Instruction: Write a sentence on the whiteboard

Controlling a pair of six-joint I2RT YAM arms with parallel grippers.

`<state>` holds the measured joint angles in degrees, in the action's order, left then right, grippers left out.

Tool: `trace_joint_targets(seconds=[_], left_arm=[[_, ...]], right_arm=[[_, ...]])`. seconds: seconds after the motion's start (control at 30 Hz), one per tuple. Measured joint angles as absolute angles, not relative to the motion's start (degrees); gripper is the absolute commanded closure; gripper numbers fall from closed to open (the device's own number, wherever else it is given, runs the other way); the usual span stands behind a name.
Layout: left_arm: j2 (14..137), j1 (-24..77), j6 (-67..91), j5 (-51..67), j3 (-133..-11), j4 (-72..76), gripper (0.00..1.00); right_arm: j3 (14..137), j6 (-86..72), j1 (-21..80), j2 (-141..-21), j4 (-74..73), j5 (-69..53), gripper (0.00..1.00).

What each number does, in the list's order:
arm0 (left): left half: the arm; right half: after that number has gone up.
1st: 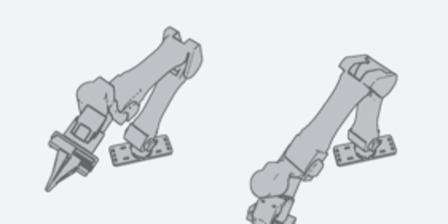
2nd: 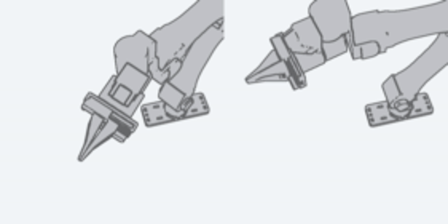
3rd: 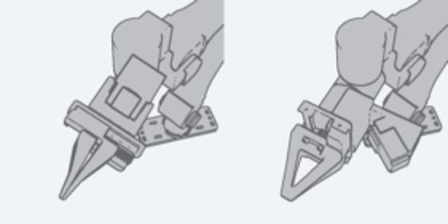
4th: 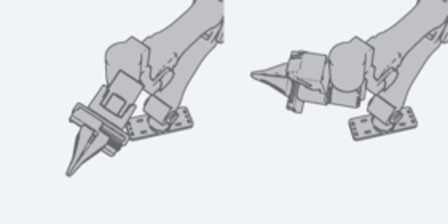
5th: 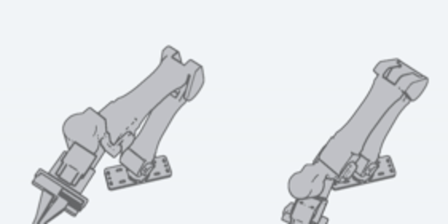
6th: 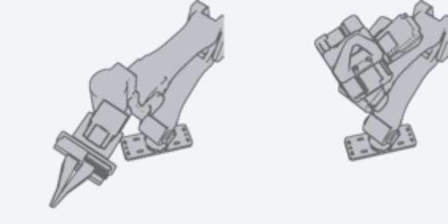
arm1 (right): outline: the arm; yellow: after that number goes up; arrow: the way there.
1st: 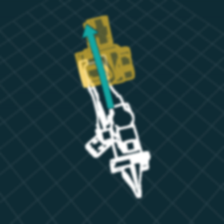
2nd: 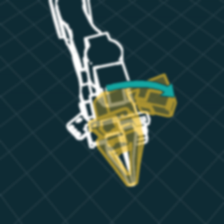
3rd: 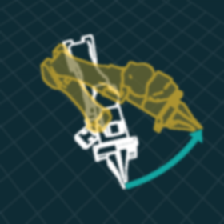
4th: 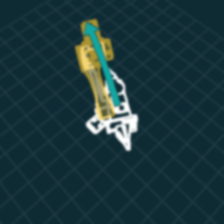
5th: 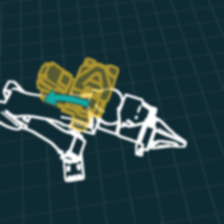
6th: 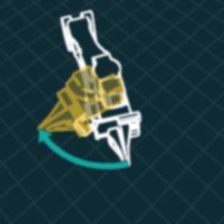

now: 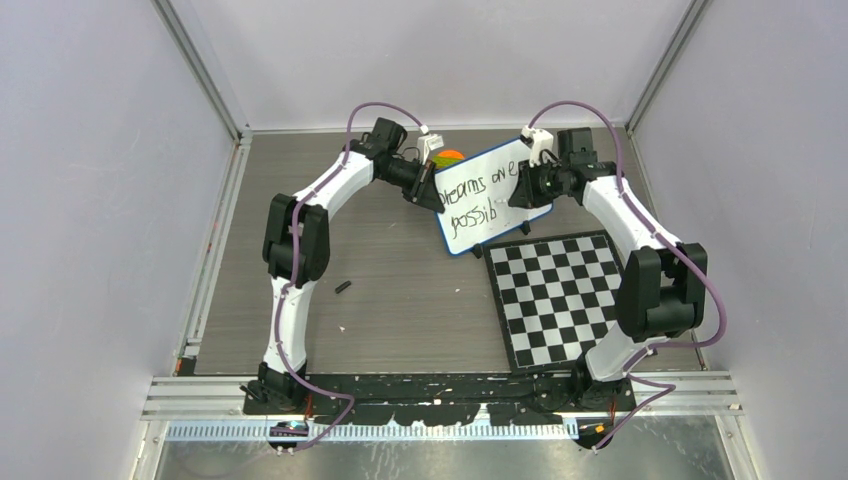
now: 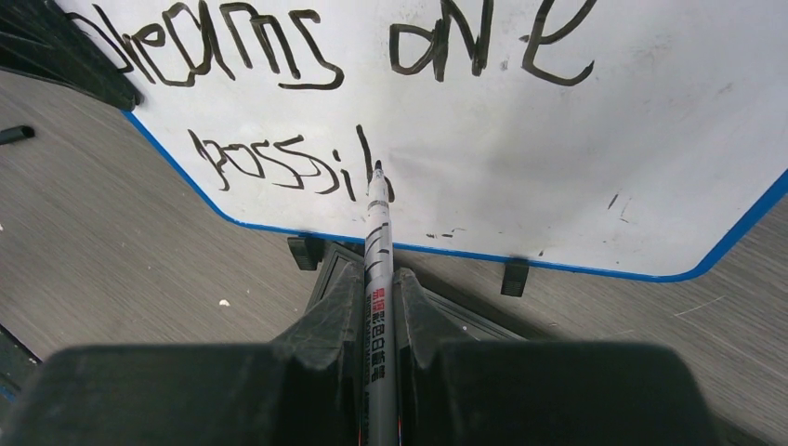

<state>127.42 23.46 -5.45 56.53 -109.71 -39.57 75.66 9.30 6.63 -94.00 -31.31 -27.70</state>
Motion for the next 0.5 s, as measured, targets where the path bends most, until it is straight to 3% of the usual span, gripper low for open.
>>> trace_joint_targets(seconds=[0.5], left_arm=[[127.4, 23.5, -5.5, 56.5, -109.7, -39.5, 1.0]], right_arm=[[77.4, 8.9, 6.6, -95.7, -30.2, -25.2, 1.0]])
